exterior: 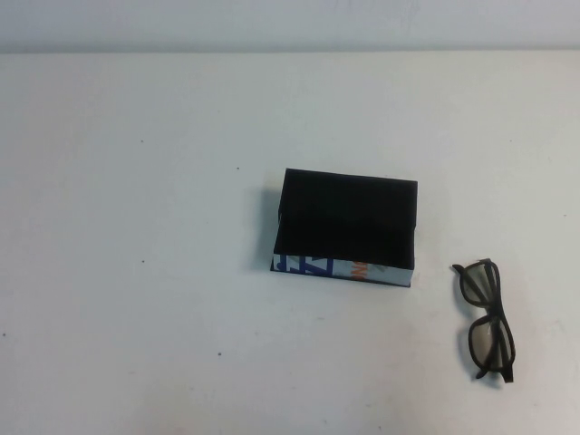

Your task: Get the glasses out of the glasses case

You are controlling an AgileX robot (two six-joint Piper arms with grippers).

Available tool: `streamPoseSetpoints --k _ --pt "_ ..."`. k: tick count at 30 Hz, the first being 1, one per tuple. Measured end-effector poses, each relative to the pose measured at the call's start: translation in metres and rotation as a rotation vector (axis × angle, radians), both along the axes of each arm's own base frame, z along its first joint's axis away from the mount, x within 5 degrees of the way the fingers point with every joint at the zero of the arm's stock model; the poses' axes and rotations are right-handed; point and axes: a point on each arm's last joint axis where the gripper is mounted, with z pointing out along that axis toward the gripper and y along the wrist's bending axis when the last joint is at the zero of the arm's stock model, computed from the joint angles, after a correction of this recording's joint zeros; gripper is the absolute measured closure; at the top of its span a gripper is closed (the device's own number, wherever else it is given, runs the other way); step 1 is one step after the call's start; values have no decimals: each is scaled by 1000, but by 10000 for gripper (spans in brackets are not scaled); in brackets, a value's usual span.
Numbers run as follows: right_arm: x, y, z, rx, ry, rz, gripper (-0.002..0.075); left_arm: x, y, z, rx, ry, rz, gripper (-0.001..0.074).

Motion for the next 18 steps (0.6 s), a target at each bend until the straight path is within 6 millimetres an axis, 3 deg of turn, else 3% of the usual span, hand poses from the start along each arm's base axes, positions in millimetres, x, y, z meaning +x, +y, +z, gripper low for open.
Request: streamPoseSetpoints --k 8,18 --pt "-48 -19 -24 18 -298 -18 742 0 0 0 0 0 0 739" --pt "-82 -30 -77 -6 -395 -14 742 0 0 0 0 0 0 739"
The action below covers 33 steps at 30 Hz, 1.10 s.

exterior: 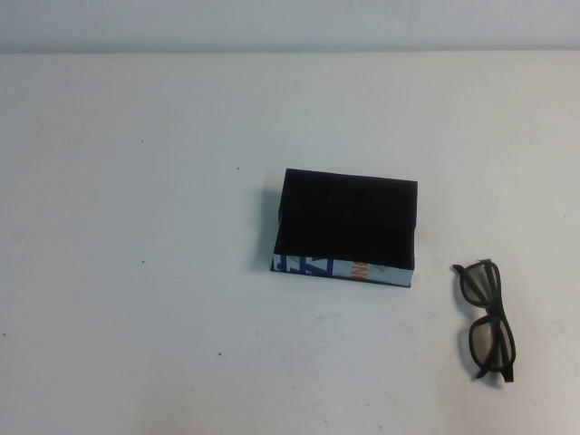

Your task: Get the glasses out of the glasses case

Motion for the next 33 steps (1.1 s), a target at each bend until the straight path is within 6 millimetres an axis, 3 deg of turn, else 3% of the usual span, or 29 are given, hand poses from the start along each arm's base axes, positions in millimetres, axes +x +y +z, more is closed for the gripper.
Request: streamPoseSetpoints --k 8,12,19,33 --pt "-9 -10 -31 49 -18 -131 742 0 0 0 0 0 0 739" --pt "-11 -14 -33 63 -33 -182 742 0 0 0 0 0 0 739" --pt "-14 -13 -45 28 92 -174 743 0 0 0 0 0 0 739" --pt "-14 -13 -47 -58 89 -159 743 0 0 0 0 0 0 739"
